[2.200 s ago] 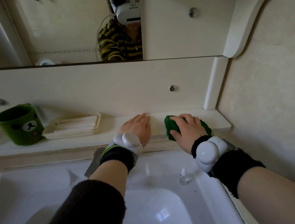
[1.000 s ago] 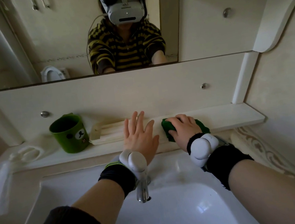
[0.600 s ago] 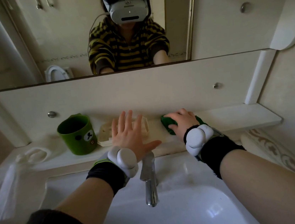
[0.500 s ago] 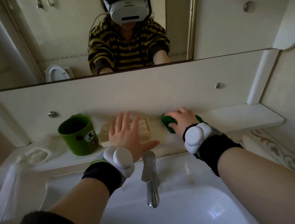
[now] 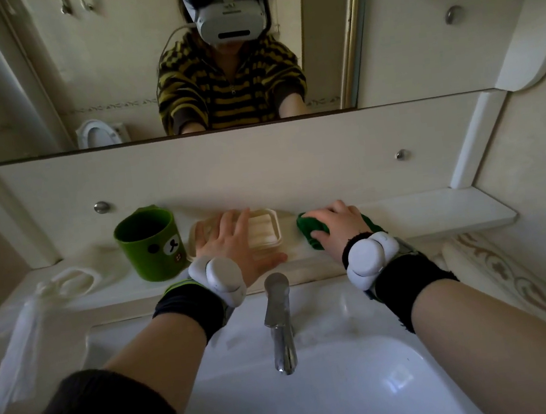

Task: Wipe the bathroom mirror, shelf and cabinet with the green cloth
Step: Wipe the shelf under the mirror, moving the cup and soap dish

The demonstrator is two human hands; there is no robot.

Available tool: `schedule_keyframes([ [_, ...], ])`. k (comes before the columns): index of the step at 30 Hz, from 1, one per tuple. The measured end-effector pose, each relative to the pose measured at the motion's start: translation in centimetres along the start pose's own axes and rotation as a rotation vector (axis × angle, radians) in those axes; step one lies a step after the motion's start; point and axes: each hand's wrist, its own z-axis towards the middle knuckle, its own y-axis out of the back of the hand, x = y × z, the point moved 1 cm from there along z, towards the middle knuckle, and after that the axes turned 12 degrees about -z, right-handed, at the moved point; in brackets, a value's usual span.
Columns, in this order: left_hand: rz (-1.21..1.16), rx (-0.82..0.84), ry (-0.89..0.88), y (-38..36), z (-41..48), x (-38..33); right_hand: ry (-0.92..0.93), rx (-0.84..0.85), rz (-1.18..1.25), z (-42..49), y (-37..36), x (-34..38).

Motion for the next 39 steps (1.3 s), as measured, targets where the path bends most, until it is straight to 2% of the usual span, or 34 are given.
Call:
schedule_keyframes([
  [10, -0.016, 0.051, -0.012, 0.0, 0.3, 0.4, 0.055, -0.028, 0.053, -2.6, -0.2, 0.9],
  [32, -0.038, 0.051, 0.007, 0.1, 0.2, 0.1, -0.040, 0.020, -0.010, 2.3, -0.3, 3.1],
  [39, -0.029, 0.107, 0.037, 1.2, -0.1, -0.8, -0.036, 0.030, -0.023, 1.3, -0.3, 3.1],
])
